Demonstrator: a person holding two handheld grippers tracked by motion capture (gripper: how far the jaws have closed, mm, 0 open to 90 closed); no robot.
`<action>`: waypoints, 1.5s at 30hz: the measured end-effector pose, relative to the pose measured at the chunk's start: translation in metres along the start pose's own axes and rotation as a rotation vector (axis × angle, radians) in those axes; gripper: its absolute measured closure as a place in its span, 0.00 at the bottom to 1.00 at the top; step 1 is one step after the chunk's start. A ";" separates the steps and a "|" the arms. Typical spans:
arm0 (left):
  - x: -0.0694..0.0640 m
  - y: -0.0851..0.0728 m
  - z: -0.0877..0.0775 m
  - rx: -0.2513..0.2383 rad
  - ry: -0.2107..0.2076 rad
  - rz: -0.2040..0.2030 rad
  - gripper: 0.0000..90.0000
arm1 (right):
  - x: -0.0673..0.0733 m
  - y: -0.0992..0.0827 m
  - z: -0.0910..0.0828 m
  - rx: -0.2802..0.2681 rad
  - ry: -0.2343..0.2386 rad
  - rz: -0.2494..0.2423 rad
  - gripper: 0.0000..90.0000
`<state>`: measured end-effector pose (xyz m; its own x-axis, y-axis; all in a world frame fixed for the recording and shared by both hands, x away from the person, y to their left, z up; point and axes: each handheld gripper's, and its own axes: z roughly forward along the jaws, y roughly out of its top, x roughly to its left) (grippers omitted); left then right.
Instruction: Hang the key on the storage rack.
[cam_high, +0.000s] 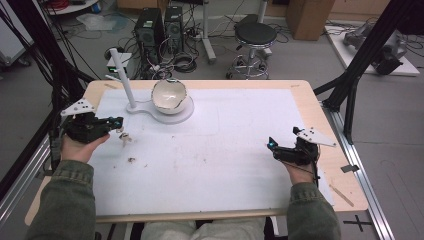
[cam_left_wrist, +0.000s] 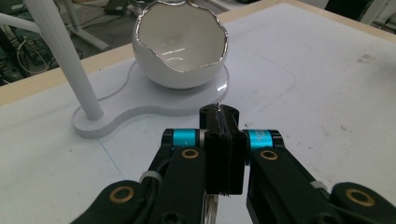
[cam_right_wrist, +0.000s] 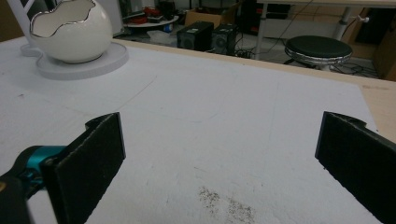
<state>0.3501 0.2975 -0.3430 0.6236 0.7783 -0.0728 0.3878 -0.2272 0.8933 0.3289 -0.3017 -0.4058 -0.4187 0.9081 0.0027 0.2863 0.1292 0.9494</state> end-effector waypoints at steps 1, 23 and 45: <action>0.000 0.000 0.000 0.000 0.000 0.000 0.99 | 0.000 0.000 0.000 -0.001 0.000 -0.003 0.01; 0.019 0.067 -0.012 -0.028 0.087 0.051 0.99 | -0.001 0.000 -0.002 -0.008 -0.009 0.007 0.01; 0.032 0.124 -0.014 -0.021 0.119 0.089 0.99 | -0.003 0.000 -0.004 -0.009 -0.009 0.013 0.01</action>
<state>0.4086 0.3025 -0.2278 0.5692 0.8201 0.0590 0.3194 -0.2867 0.9032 0.3265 -0.3056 -0.4048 -0.4071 0.9133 0.0126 0.2844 0.1137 0.9519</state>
